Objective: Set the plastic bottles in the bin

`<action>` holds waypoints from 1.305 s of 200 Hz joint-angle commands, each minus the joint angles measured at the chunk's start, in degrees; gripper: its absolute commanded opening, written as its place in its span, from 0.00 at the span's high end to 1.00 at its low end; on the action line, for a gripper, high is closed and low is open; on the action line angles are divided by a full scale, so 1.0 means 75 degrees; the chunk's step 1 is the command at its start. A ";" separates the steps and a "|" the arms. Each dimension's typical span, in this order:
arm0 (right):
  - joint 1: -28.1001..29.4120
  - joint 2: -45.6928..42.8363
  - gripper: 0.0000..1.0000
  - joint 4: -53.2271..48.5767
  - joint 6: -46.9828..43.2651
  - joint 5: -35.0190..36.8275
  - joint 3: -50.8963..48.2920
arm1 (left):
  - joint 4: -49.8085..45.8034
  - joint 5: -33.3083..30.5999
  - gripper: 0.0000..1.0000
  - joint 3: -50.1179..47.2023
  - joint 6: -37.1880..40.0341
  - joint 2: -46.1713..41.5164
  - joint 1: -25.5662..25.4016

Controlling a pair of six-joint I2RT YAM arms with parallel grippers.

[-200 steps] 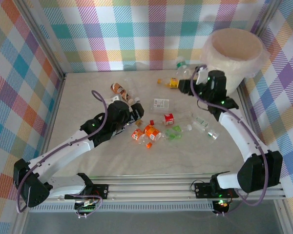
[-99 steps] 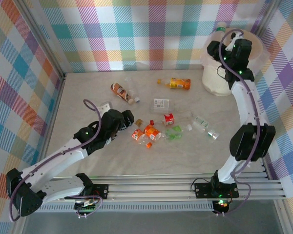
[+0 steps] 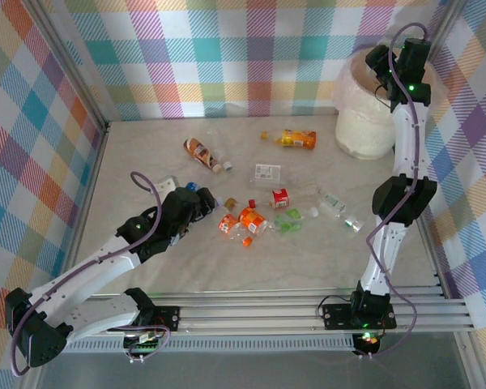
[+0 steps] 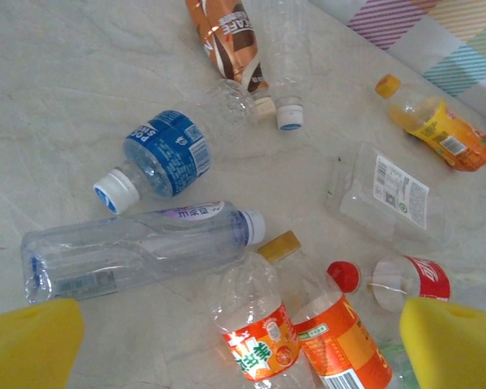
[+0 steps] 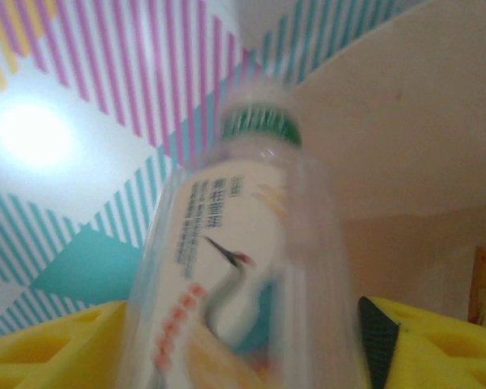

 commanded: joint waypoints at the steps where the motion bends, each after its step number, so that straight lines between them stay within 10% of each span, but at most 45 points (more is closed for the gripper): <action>1: 0.0021 0.0109 0.21 -0.0431 0.0388 0.0538 0.0280 | -0.0148 -0.0250 0.00 -0.0159 -0.0250 -0.0094 0.0115; 77: 0.0014 -0.1377 0.02 -0.0784 0.0056 0.0446 -0.1344 | 0.0207 -0.0744 0.00 -0.0288 -0.0120 -0.0132 0.0212; 159: 0.0114 -0.5483 0.00 0.3631 -0.0340 -0.2513 -0.7152 | 0.0088 -0.1701 0.00 -0.0412 -0.0973 0.0340 0.0607; 261: 0.1356 -0.9930 0.00 0.4091 -0.1742 -0.4621 -1.3885 | -0.0349 -0.0300 0.00 -0.1053 -0.2346 0.0192 0.0894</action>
